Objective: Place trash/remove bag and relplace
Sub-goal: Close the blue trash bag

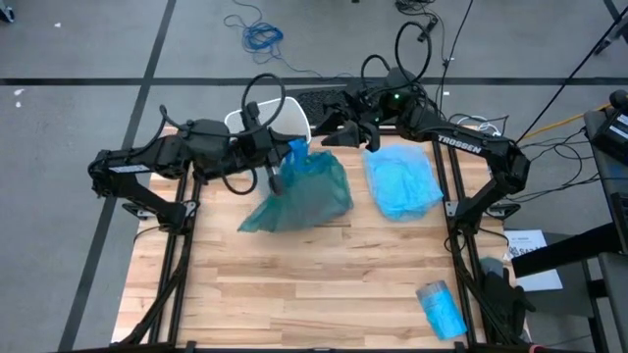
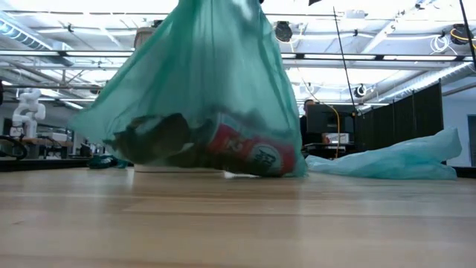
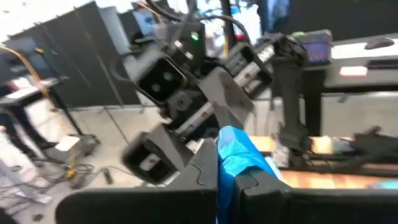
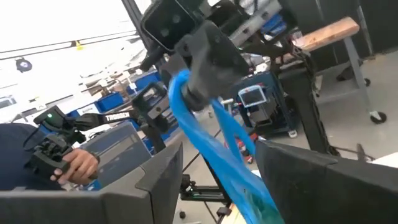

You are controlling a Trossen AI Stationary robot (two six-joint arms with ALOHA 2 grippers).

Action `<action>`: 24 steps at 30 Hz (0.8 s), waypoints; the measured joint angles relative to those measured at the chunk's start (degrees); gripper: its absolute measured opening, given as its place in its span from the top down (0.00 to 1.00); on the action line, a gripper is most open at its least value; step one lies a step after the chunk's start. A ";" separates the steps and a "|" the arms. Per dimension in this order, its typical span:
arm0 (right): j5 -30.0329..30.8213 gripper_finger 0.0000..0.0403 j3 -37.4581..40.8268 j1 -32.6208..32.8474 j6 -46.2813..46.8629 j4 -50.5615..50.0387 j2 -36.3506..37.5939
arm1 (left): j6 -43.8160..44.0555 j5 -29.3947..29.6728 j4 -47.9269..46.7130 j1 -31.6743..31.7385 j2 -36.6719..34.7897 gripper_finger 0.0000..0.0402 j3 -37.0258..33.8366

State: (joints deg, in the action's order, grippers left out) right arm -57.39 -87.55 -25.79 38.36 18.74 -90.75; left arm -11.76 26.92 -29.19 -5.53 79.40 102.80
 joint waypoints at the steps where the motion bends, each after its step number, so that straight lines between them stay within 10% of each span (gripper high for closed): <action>1: 0.03 0.51 0.00 0.33 0.09 0.43 -0.12 | 0.76 -1.03 -0.58 0.28 0.02 1.00 0.00; 24: -0.05 0.51 0.00 7.07 3.04 4.62 -2.47 | 2.44 -2.91 -3.83 4.14 2.75 1.00 -0.02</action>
State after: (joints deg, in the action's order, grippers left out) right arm -57.45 -87.55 -18.72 41.40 23.35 -93.21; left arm -9.32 24.02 -33.01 -1.39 82.15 102.78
